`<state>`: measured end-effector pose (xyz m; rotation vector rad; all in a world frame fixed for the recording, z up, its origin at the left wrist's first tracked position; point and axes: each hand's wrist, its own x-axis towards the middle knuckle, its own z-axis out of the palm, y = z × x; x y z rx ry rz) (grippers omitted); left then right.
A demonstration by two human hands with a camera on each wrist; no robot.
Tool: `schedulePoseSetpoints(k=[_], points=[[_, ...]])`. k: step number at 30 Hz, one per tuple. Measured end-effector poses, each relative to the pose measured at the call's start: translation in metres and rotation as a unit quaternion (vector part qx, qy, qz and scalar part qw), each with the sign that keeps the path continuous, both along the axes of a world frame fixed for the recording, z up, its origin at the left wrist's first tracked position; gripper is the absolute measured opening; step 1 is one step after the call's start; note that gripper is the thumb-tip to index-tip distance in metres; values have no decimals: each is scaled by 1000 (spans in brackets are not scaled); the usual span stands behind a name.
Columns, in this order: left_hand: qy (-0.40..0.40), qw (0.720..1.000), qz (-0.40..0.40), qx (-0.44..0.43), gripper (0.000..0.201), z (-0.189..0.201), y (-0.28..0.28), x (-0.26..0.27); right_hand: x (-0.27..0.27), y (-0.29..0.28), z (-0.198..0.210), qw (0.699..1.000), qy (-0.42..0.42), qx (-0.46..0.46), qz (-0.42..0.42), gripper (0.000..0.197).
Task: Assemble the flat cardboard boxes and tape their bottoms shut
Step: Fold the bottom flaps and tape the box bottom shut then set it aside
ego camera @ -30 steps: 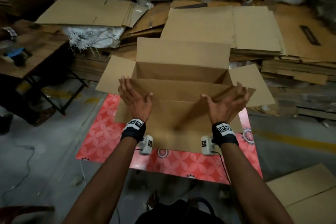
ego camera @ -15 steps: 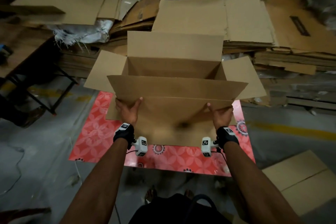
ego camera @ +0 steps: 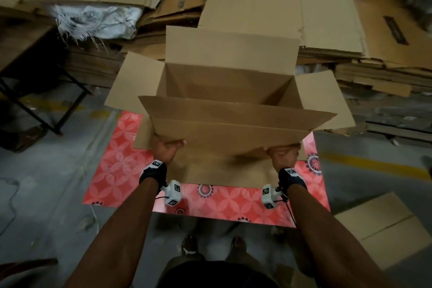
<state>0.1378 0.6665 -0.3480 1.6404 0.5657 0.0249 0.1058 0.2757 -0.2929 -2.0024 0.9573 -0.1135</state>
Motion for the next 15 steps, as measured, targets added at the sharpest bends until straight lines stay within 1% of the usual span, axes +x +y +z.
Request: schedulePoseSetpoints(k=[1, 3, 4, 6, 7, 9, 11, 13, 15], points=[[3, 1000, -1, 10, 119, -4, 0, 3, -2, 4, 5, 1000, 2, -11, -1, 131], [-8, 1000, 1, 22, 128, 3, -8, 7, -4, 9, 15, 1000, 1, -27, -10, 138], [-14, 999, 9, 47, 130, 12, -11, 8, -5, 12, 21, 999, -15, -36, -13, 142], [-16, 993, 34, 115, 137, 47, -21, 6, -1, 17, 34, 997, -59, -52, -13, 145], [-32, 989, 39, 136, 139, 64, -22, 7, 4, 18, 43, 995, -77, -60, -16, 145], [-67, 980, 46, 181, 135, 87, -20, 13, 15, 17, 62, 993, -91, -74, -19, 141], [-93, 971, 44, 218, 128, 106, -14, 22, 25, 14, 84, 990, -108, -88, -4, 132], [-107, 963, 38, 245, 115, 122, -10, 32, 31, 9, 105, 987, -127, -97, 21, 116], [-99, 957, 6, 274, 96, 142, -11, 35, 36, 4, 120, 983, -129, -115, 56, 106]])
